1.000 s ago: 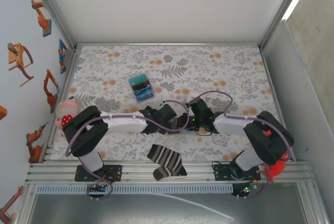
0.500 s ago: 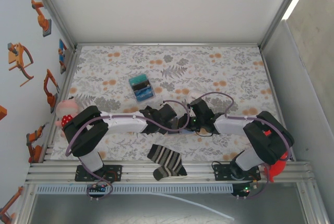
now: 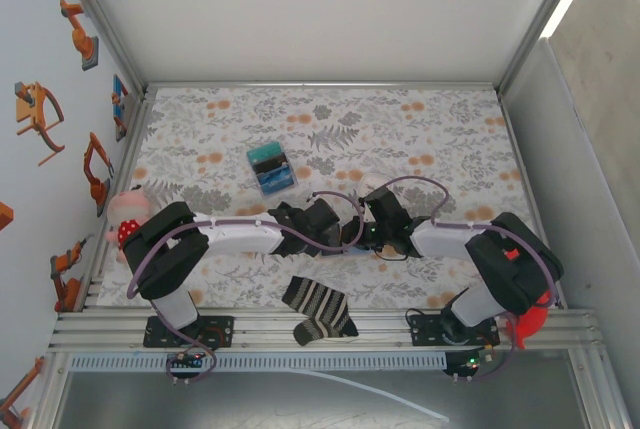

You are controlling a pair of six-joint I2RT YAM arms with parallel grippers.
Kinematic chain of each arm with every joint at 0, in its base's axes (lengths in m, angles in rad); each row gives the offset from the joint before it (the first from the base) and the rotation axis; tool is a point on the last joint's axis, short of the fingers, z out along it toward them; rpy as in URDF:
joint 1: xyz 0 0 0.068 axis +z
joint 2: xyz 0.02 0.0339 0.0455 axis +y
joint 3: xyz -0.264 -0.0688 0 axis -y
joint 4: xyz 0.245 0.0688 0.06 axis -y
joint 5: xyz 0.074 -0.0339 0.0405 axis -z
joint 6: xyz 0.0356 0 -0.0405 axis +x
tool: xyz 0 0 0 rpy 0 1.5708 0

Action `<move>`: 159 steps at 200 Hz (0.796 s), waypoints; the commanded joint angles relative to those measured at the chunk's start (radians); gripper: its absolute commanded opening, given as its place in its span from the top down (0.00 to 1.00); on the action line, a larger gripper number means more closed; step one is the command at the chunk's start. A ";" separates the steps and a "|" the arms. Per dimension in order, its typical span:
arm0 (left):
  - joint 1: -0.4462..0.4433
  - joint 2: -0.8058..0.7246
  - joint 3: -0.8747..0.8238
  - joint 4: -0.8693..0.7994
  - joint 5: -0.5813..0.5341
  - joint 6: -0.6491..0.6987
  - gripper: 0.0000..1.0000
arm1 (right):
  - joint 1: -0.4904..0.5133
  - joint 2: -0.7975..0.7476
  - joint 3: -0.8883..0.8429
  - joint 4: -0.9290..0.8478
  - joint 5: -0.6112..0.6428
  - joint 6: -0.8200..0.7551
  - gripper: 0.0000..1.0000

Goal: Take the credit cards out of the card holder

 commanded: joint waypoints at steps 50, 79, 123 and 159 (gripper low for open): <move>-0.003 0.029 0.003 -0.050 -0.002 -0.010 0.03 | -0.002 -0.026 -0.016 0.034 -0.024 0.007 0.88; -0.004 0.028 0.003 -0.051 -0.003 -0.011 0.03 | -0.001 -0.055 -0.014 0.001 -0.002 -0.005 0.86; -0.004 0.030 0.008 -0.051 -0.001 -0.009 0.03 | -0.001 -0.039 -0.010 -0.001 -0.004 -0.009 0.85; -0.004 0.030 0.011 -0.052 -0.002 -0.007 0.03 | -0.001 -0.013 -0.014 0.012 -0.003 -0.008 0.85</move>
